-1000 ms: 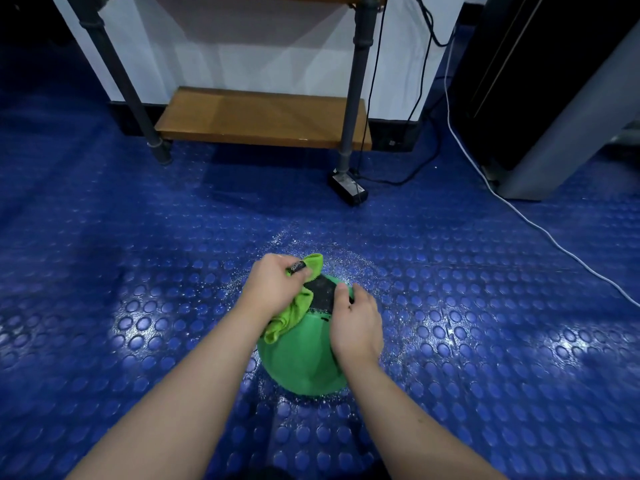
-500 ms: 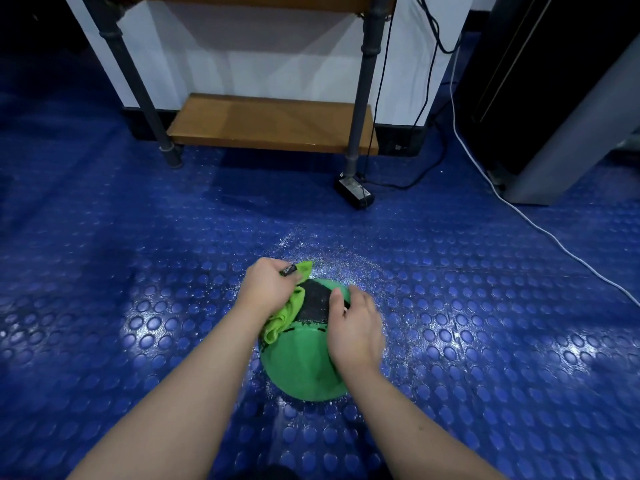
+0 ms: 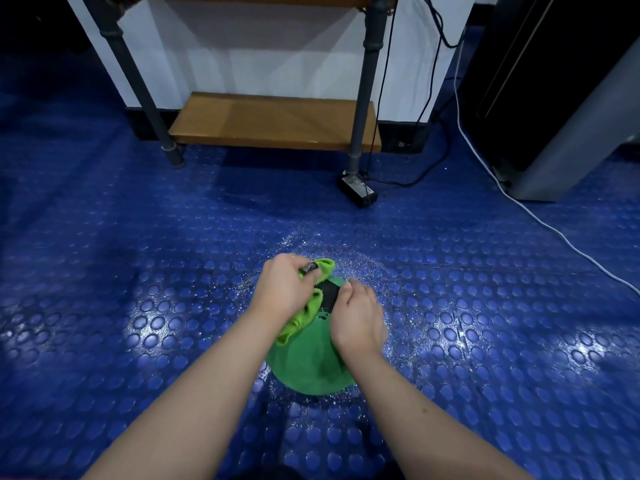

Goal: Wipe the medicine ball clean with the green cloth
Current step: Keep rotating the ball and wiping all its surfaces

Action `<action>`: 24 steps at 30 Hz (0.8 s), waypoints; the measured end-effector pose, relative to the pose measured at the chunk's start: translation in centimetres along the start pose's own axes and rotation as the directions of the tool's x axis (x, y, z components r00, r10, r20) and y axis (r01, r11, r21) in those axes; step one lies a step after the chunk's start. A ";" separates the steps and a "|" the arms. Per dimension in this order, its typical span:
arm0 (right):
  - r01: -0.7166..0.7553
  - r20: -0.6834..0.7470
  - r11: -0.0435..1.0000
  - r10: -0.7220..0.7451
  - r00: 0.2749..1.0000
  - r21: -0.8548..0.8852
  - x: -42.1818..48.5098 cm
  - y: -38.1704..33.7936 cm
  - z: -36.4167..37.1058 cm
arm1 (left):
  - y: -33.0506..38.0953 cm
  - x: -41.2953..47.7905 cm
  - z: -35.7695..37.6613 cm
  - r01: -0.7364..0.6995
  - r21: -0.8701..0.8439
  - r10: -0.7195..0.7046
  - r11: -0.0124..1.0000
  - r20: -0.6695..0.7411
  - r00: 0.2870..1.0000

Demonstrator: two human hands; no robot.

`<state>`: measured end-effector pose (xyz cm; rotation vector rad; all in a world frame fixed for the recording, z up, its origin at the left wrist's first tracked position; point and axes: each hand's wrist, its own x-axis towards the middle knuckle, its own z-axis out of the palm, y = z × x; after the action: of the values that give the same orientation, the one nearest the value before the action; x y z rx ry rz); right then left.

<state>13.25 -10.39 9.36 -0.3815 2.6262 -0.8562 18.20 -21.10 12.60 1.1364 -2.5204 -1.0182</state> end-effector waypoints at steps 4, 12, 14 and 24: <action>0.008 -0.017 1.000 -0.008 1.000 0.012 -0.2 0.1 0.1 | 0.7 1.2 -0.3 0.189 0.012 -0.190 0.982 0.065 0.980; 0.026 -0.022 0.979 -0.022 1.000 0.203 -0.6 3.3 -1.0 | -0.4 -2.7 1.1 -0.341 -0.155 0.351 0.927 0.044 0.935; 0.088 -0.046 0.965 -0.079 0.996 0.247 -1.0 4.0 -0.7 | -1.3 -2.9 1.3 -0.298 -0.246 0.304 0.922 -0.011 0.952; 0.101 -0.049 0.973 -0.093 0.994 0.206 -1.5 4.0 -0.4 | -5.6 0.2 1.2 0.269 -0.274 -0.247 0.923 0.114 0.962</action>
<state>13.91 -6.52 7.56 -0.4435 2.5369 -1.1702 20.85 -23.24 7.92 1.3845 -2.2155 -1.4657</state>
